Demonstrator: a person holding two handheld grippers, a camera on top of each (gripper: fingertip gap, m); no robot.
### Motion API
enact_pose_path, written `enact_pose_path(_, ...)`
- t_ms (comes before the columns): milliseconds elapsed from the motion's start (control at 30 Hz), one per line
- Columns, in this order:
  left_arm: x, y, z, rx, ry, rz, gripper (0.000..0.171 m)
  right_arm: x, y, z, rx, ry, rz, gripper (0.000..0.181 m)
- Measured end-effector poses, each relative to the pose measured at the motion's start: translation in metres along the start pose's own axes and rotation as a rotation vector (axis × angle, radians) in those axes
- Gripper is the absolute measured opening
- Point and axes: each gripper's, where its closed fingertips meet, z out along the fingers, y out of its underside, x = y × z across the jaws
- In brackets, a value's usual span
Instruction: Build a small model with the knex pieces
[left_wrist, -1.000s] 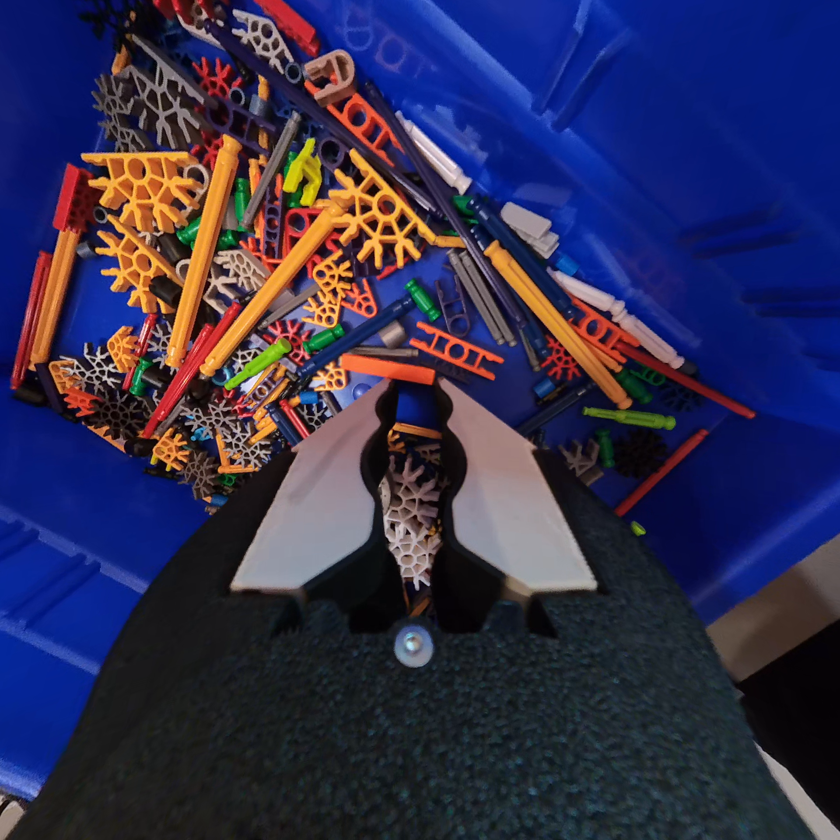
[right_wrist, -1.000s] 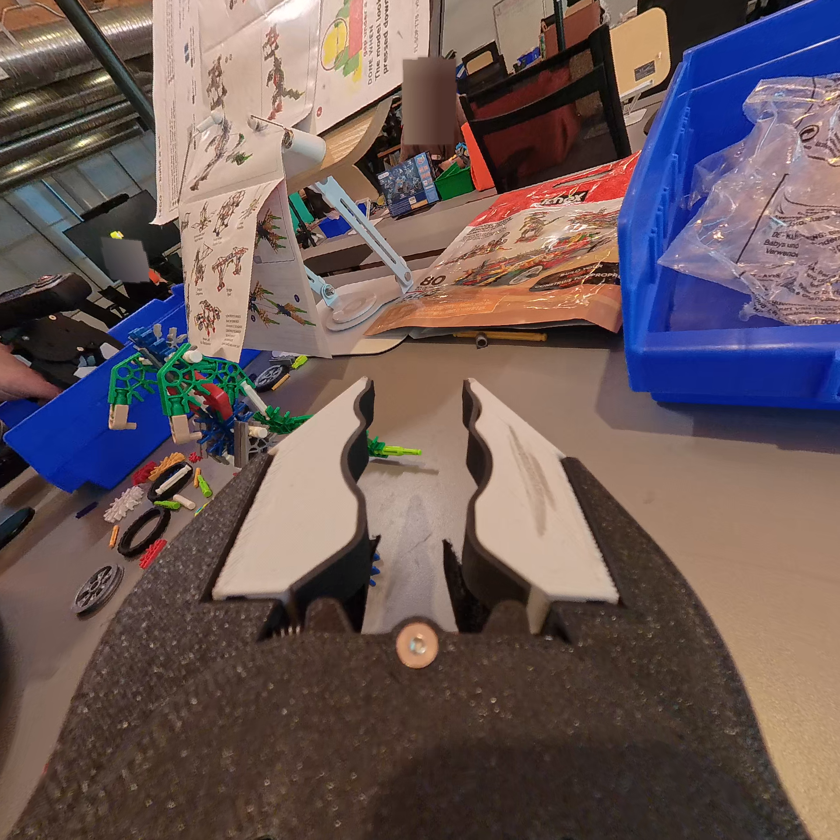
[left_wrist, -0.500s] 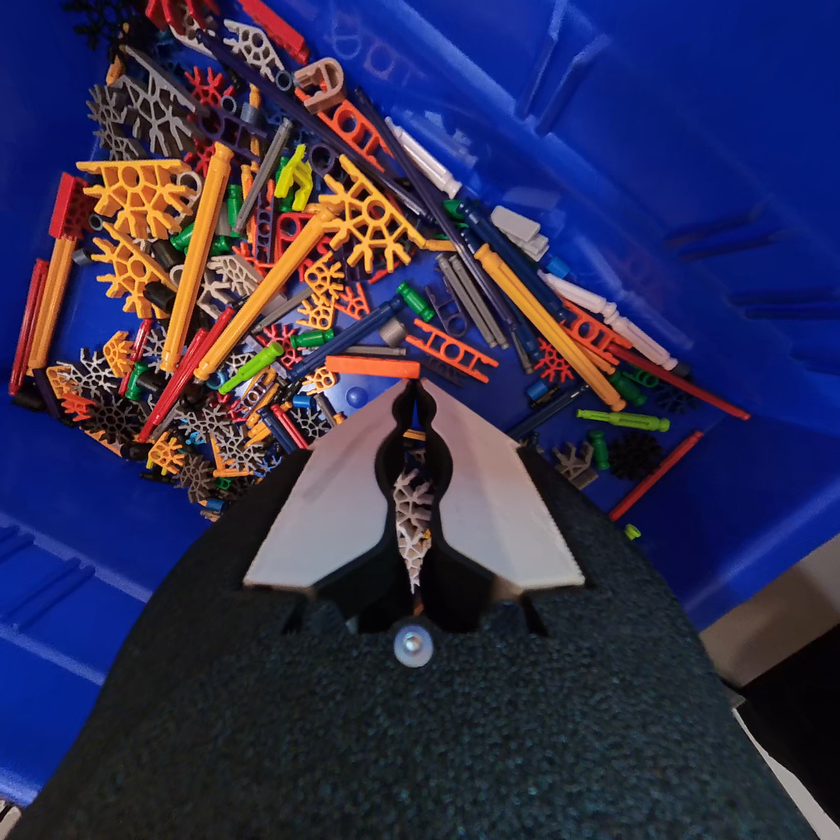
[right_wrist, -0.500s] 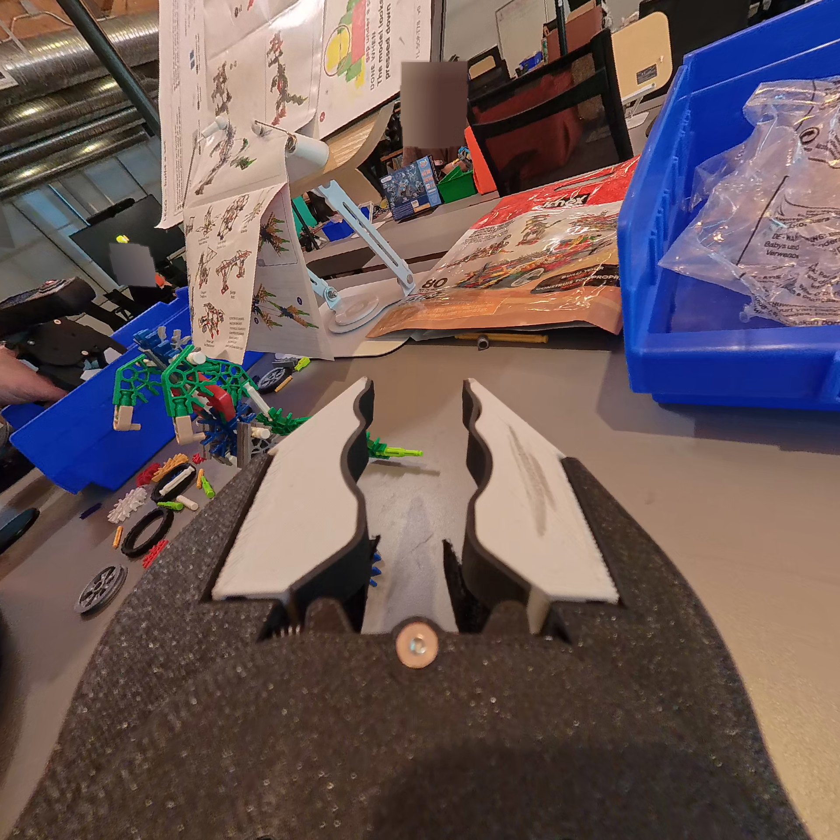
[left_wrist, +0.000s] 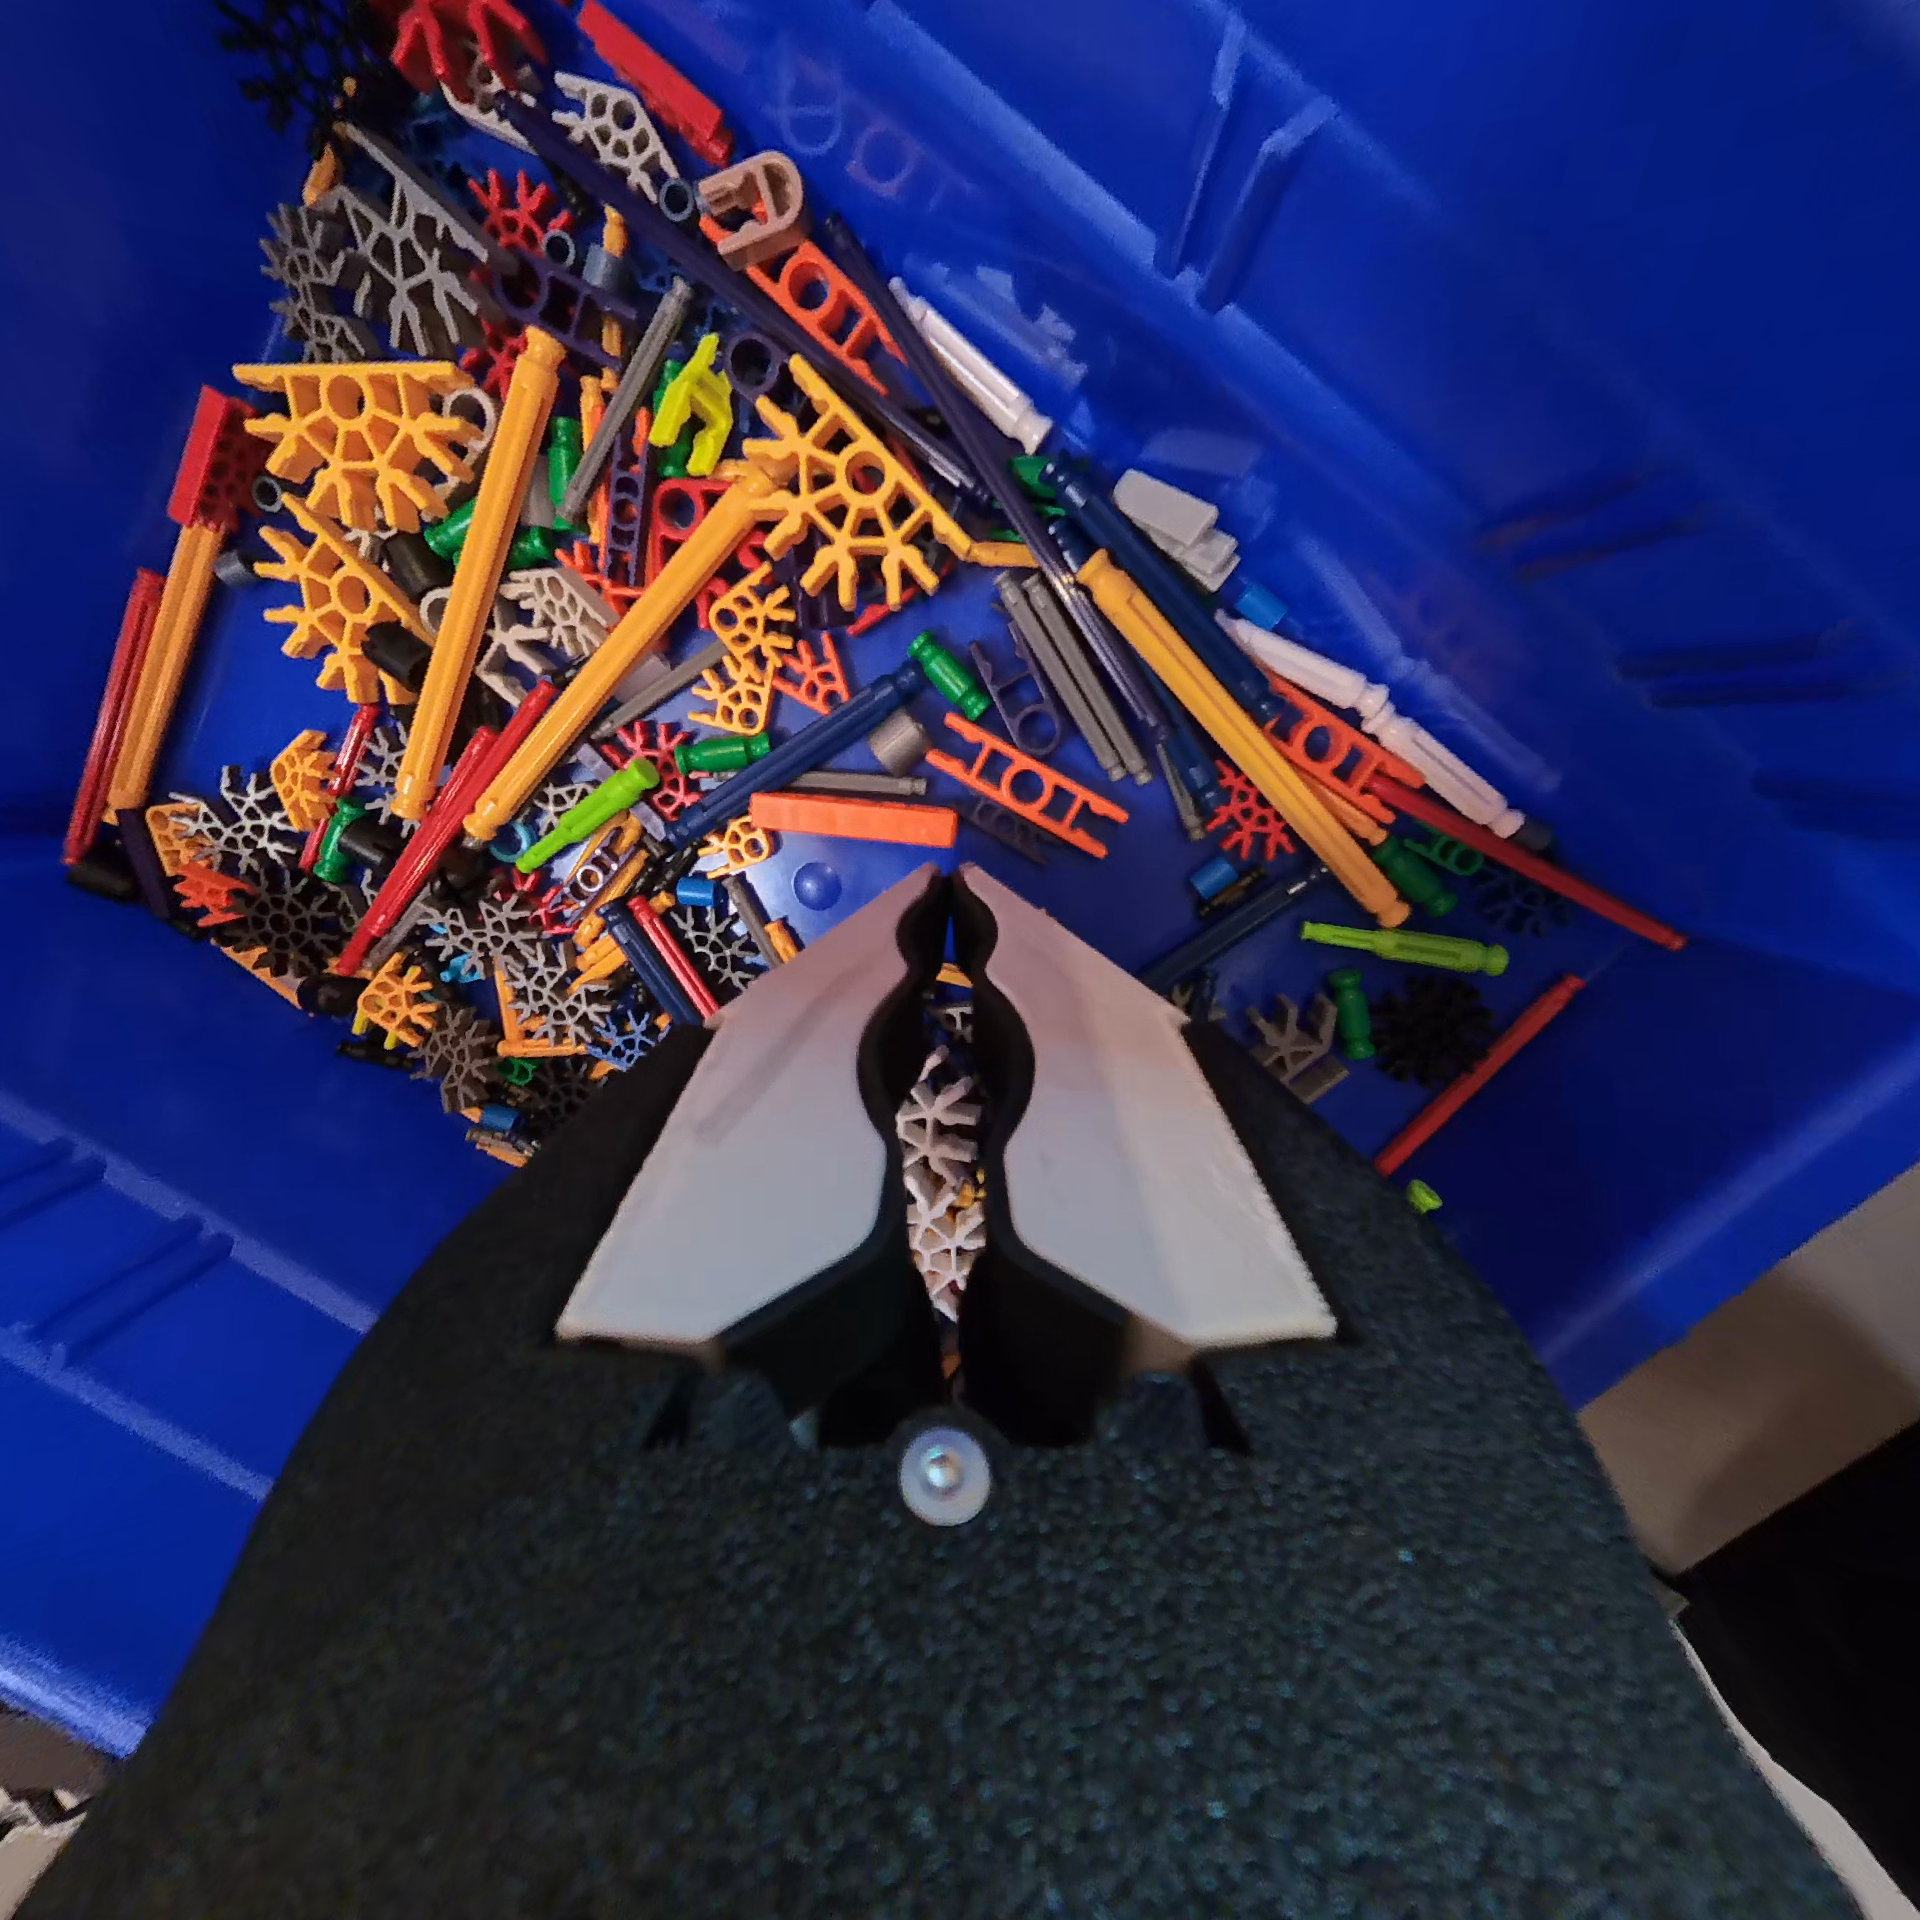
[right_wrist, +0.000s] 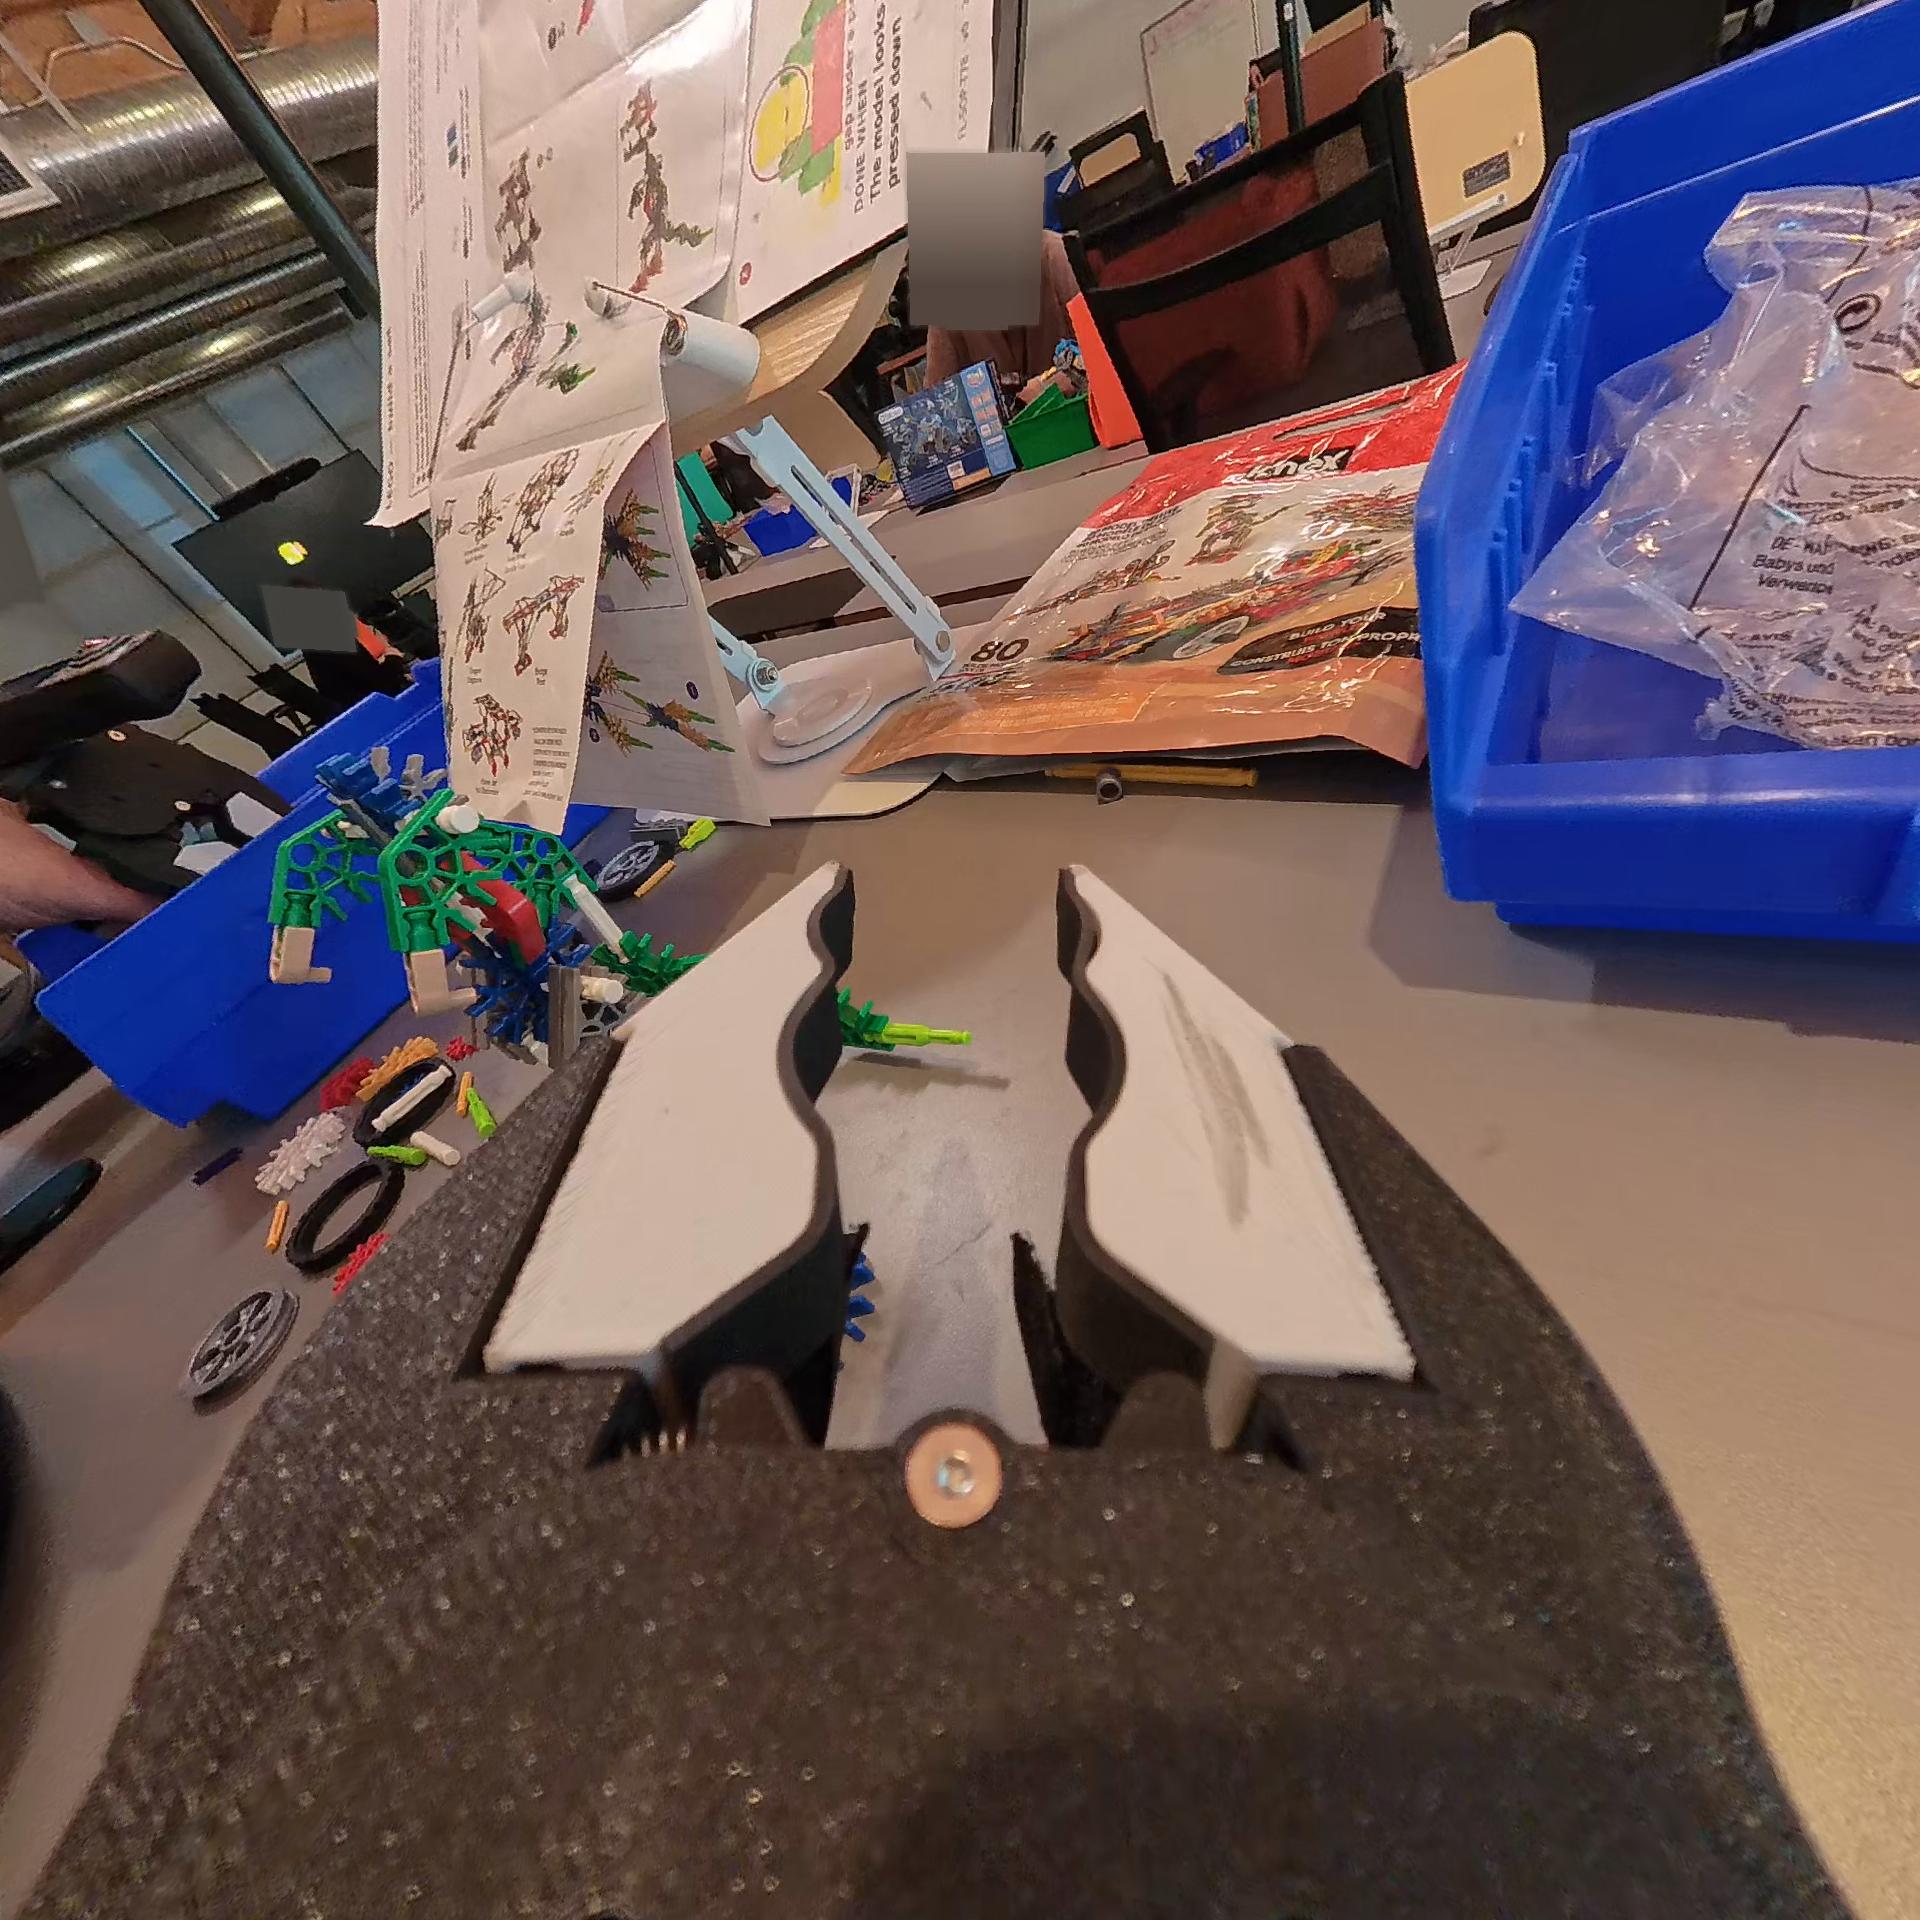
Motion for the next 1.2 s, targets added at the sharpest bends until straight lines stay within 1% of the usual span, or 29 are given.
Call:
enact_pose_path(333, -0.003, 0.000, -0.006, 0.015, -0.016, -0.005, 0.000, 0.000, -0.001, -0.001, 0.005, 0.000, 0.000, 0.039)
enact_pose_path(600, -0.009, -0.003, -0.016, 0.062, -0.041, -0.014, 0.000, 0.000, 0.000, 0.000, 0.003, 0.003, 0.000, 0.039)
enact_pose_path(667, -0.014, -0.010, -0.024, 0.110, -0.056, -0.026, 0.000, 0.001, 0.000, 0.000, 0.003, 0.005, 0.000, 0.039)
enact_pose_path(733, -0.017, -0.022, -0.036, 0.207, -0.055, -0.052, 0.000, 0.001, 0.000, 0.000, 0.001, 0.007, -0.001, 0.039)
enact_pose_path(833, -0.015, -0.043, -0.060, 0.400, 0.014, -0.118, 0.000, 0.001, 0.000, 0.000, -0.002, 0.011, -0.003, 0.039)
enact_pose_path(900, -0.015, -0.049, -0.071, 0.480, 0.060, -0.160, 0.000, 0.001, 0.001, 0.001, -0.004, 0.013, -0.004, 0.039)
enact_pose_path(1000, -0.014, -0.051, -0.079, 0.539, 0.117, -0.212, 0.000, 0.002, 0.001, 0.001, -0.006, 0.017, -0.004, 0.039)
enact_pose_path(1200, -0.014, -0.050, -0.089, 0.600, 0.186, -0.273, 0.000, 0.002, 0.002, 0.002, -0.014, 0.024, -0.006, 0.039)
